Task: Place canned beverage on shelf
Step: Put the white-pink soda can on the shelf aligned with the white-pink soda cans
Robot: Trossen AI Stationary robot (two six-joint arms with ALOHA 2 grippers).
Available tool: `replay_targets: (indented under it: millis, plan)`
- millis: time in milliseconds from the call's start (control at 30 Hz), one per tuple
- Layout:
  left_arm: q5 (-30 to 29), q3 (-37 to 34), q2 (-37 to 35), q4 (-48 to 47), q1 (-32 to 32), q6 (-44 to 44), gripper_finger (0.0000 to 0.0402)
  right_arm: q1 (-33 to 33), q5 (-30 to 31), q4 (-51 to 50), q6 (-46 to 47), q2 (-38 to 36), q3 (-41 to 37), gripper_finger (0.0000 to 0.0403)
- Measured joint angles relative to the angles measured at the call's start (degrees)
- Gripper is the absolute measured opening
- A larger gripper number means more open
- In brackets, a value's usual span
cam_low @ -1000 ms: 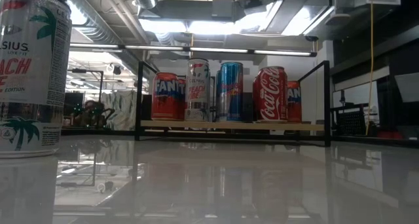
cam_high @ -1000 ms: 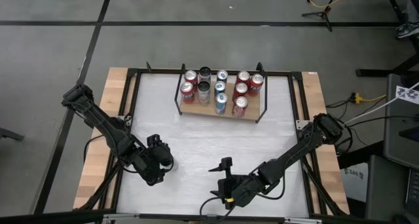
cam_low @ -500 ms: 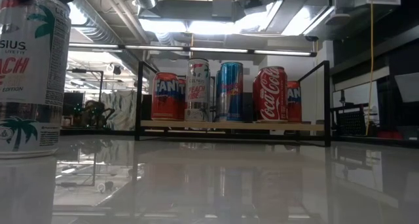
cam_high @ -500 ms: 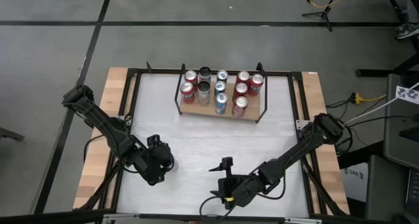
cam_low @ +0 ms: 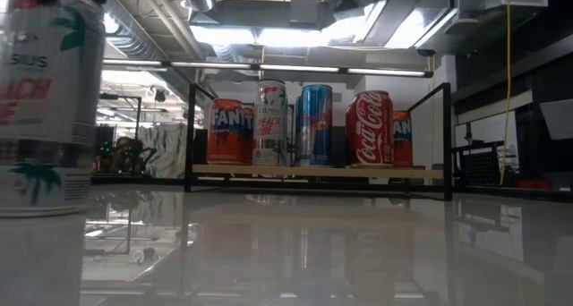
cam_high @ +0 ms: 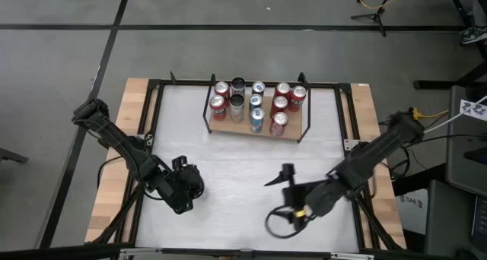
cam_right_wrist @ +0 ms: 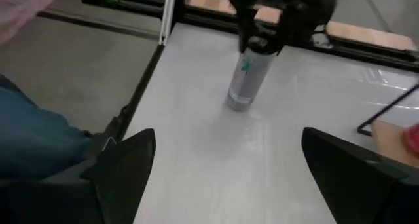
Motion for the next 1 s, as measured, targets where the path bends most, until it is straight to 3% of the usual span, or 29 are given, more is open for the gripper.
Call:
replay_targets:
  millis: [200,400,700,867,1000]
  plan:
    - [2.48,1.82,0.04,1.55,4.25,3.69,0.0231,0.0,-1.55,-7.42,-0.46,-9.87,0.0,0.0374]
    - [2.93,8.92,0.04,1.88,11.14,12.26,0.0231,0.0,-0.59,-12.69,-2.89,-18.41,-2.58,0.0374]
    - [5.23,20.52,0.0,1.53,23.79,24.4,0.0231,-0.02,-0.03,-1.08,-3.15,-37.32,-22.95,0.0374]
    - [5.8,23.44,0.0,0.76,31.28,30.03,0.0231,-0.02,-0.06,7.71,-3.08,-47.91,-34.71,0.0374]
    - [10.06,23.82,0.0,0.55,37.54,32.48,0.0231,-0.02,-0.06,10.59,-3.02,-54.23,-41.07,0.0374]
